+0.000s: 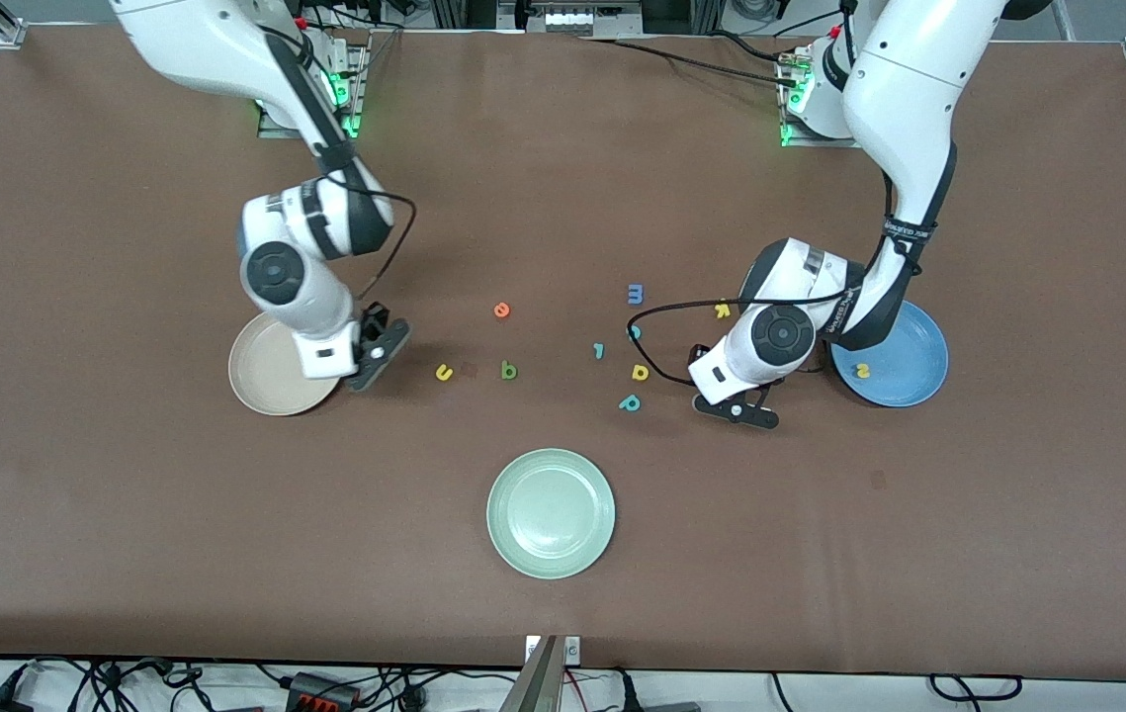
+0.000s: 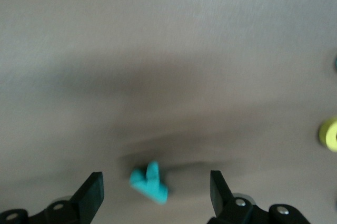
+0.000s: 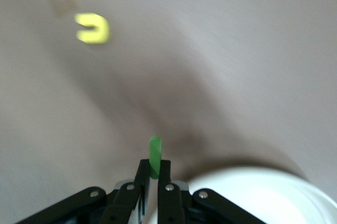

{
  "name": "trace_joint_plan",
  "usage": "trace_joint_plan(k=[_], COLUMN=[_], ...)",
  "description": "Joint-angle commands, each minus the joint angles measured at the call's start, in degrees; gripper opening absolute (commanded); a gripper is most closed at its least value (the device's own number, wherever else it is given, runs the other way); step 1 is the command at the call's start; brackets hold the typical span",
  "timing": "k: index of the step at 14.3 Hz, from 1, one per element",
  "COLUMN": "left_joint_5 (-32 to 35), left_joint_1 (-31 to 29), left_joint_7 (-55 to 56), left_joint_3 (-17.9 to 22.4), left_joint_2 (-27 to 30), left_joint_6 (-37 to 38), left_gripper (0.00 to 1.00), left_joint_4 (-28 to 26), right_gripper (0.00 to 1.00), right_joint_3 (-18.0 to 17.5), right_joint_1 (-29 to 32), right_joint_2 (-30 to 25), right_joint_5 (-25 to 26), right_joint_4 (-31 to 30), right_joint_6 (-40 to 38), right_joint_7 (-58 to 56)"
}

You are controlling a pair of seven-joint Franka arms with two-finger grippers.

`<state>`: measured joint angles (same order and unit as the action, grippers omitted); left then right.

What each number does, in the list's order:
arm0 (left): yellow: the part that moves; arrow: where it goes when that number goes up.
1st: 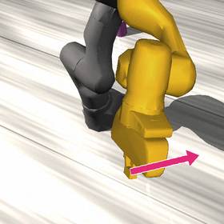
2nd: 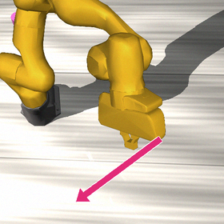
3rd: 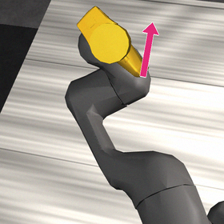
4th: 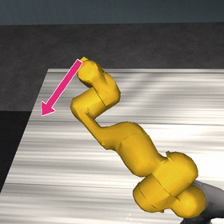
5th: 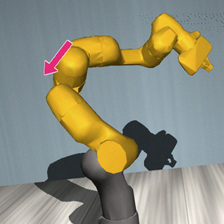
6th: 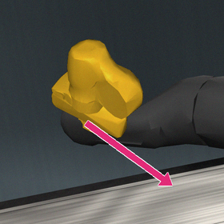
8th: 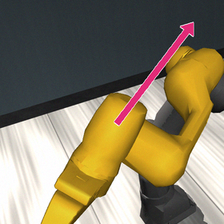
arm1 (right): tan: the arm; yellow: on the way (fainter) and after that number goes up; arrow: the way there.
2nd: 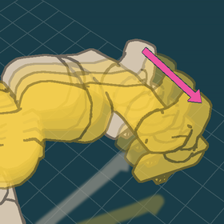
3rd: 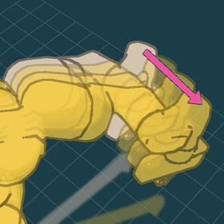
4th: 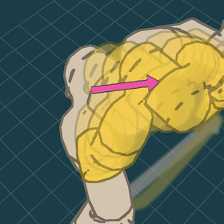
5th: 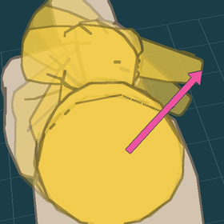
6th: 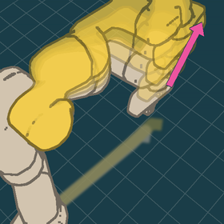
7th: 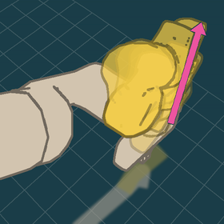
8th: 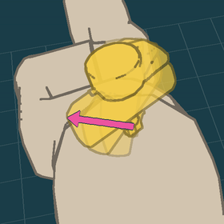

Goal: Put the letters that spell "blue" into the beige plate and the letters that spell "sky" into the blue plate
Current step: 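Release the 2 with the left gripper while the right gripper drops the stick, then grasp the y with the left gripper while the right gripper grasps the u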

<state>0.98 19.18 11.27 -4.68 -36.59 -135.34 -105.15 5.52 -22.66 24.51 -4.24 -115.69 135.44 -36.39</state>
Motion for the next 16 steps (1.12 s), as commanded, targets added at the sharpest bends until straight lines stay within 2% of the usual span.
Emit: trace_joint_plan(k=[1,3,4,5,6,7,8,9,10,11,16], left_joint_5=[0.9,0.9,0.9,0.9,0.9,0.9,0.9,0.9,0.9,0.9,0.9], left_joint_1=[-0.4,-0.4,-0.4,-0.4,-0.4,-0.5,-0.5,-0.5,-0.5,-0.5,-0.6], left_joint_7=[1.2,1.2,1.0,1.0,1.0,1.0,1.0,1.1,1.5,1.4,0.9], left_joint_3=[-0.2,-0.2,-0.2,-0.2,-0.2,-0.2,-0.2,-0.2,-0.2,-0.2,-0.2], left_joint_2=[1.7,1.7,1.8,1.9,1.9,2.0,2.1,2.3,2.8,3.1,6.4], left_joint_6=[-10.1,-10.2,-10.2,-10.0,-9.9,-9.7,-9.6,-9.5,-9.2,-7.9,-3.4], left_gripper=[0.75,0.61,0.50,0.30,0.22,0.21,0.21,0.21,0.21,0.13,0.08], left_joint_4=[-7.0,-7.1,-7.1,-7.1,-7.1,-7.1,-7.2,-7.2,-7.1,-7.1,-5.5], right_gripper=[0.00,0.00,0.00,0.00,0.00,0.03,0.13,0.79,1.00,1.00,1.00], right_joint_3=[-0.8,0.4,0.7,0.8,0.8,0.7,0.7,0.7,0.8,0.6,-0.2], right_joint_1=[4.5,5.9,6.7,7.8,9.4,10.7,11.3,11.7,11.6,11.3,3.5], right_joint_2=[-1.3,-0.9,-0.3,0.9,2.2,3.4,4.0,4.0,3.4,2.7,3.0], right_joint_5=[-0.2,-0.2,-0.1,-0.1,-0.1,-0.1,-0.1,-0.4,-0.4,-0.4,-0.5], right_joint_4=[1.7,1.5,1.3,0.9,0.7,0.7,0.7,0.8,1.3,2.2,10.1], right_joint_6=[-5.7,-8.2,-8.8,-8.9,-8.9,-8.6,-8.5,-8.6,-8.9,-9.1,-12.0], right_joint_7=[0.0,1.4,1.4,1.4,1.4,1.4,1.4,1.6,1.8,3.2,22.2])
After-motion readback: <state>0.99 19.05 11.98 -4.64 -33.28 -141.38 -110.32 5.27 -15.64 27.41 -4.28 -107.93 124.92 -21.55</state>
